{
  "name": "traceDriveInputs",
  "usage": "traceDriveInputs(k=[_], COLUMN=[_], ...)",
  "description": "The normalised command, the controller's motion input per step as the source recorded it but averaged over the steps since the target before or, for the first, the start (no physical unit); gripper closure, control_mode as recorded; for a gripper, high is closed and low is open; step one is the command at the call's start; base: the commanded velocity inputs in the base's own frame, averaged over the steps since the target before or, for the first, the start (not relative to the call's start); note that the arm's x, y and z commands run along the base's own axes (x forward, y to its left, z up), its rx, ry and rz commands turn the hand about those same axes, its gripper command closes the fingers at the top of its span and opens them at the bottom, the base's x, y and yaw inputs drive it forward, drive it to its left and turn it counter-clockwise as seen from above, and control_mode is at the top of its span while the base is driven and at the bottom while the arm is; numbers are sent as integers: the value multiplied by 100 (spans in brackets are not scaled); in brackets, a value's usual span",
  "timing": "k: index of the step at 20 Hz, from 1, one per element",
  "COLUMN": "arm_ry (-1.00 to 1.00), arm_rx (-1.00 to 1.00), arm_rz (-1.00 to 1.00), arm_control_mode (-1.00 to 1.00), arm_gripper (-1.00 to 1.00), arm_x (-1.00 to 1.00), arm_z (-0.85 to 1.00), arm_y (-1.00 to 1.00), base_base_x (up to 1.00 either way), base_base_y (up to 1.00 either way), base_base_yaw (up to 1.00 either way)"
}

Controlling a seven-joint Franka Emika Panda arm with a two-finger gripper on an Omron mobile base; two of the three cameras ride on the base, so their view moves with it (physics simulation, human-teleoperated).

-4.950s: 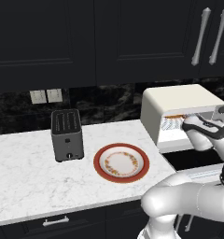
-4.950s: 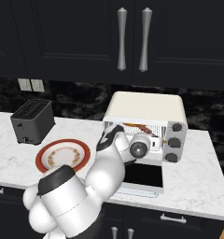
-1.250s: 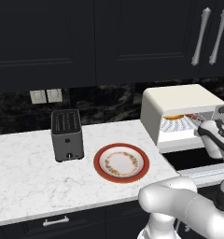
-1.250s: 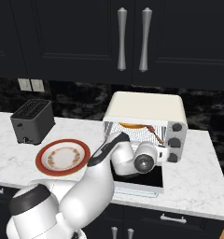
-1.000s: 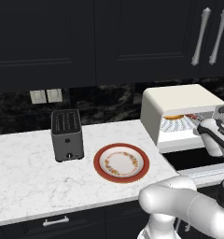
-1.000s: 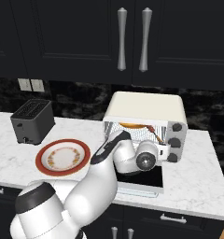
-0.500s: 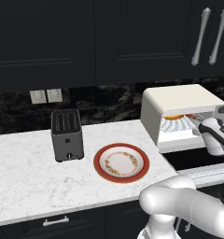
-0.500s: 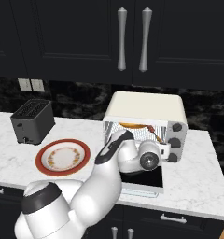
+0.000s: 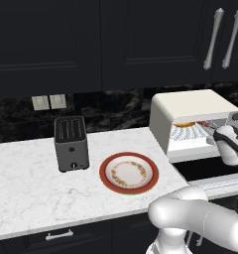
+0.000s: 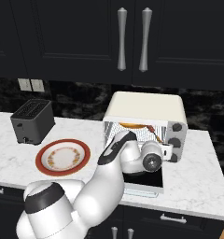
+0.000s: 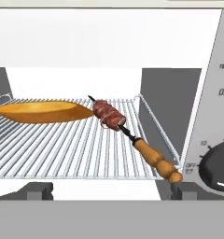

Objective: Pick up the kebab skewer and baguette bread, and place them inside the toaster oven. Close the toaster oven door and start by setting the timer.

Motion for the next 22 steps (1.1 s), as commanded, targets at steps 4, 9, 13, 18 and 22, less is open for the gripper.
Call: traceDriveInputs(k=[4,9,13,18,22], arm_ry=[0,0,0,0,0], arm_rx=[0,0,0,0,1], arm_rz=[0,0,0,0,0], arm_control_mode=[-100,-100,-100,-100,-100], arm_gripper=[-100,-100,-100,-100,-100], arm_x=[0,9,19,15,7], arm_z=[-6,-19,-16,-2,0], arm_y=[-9,-2,0,-1,-5], base_base_x=[0,0,0,0,0], base_base_y=[0,0,0,0,0], base_base_yaw=[0,0,0,0,0])
